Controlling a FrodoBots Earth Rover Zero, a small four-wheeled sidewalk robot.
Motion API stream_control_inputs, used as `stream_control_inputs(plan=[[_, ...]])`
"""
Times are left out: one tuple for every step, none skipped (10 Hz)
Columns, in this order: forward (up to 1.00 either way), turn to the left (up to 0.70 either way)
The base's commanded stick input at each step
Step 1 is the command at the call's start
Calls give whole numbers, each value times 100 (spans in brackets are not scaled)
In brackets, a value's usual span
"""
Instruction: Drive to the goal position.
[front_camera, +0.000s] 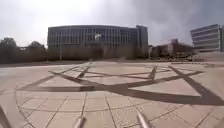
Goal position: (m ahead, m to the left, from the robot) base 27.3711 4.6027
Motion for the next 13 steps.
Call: stream_control_inputs(plan=[[100,7],[100,20],[100,37],[100,0],[100,0],[100,0],[100,0],[100,0],[100,0],[100,0],[100,0],[100,0],[100,0]])
